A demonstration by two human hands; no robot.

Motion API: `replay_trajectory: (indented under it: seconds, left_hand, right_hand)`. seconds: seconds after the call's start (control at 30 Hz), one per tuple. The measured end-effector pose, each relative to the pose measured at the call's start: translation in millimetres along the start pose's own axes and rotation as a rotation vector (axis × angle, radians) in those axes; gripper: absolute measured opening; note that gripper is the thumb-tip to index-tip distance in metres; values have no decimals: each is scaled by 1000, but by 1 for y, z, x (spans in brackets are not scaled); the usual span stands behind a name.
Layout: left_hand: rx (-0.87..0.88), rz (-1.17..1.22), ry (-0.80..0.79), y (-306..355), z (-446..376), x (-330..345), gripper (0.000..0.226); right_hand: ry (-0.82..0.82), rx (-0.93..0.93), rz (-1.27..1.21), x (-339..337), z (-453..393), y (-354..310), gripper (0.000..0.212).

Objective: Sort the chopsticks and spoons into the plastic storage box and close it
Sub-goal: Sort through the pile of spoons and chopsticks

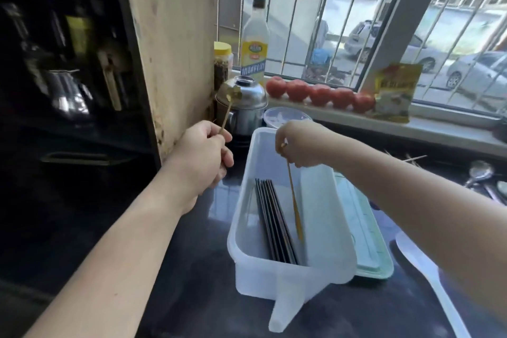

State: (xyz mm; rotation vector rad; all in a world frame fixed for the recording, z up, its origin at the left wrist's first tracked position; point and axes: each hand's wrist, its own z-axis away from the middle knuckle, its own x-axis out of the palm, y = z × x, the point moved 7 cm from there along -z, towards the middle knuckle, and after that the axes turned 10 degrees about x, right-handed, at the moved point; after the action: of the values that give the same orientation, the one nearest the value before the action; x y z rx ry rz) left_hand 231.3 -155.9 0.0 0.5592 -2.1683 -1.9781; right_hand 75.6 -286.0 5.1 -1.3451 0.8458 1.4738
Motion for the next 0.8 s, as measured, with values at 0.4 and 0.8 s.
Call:
replay_trajectory:
  seconds: [0.4, 0.8]
  left_hand:
    - [34, 71, -112, 19, 12, 7, 19]
    - [91, 16, -405, 66, 16, 78, 14]
  right_hand:
    - [-264, 2, 625, 66, -9, 4, 31]
    - [28, -73, -1105, -103, 58, 19, 22]
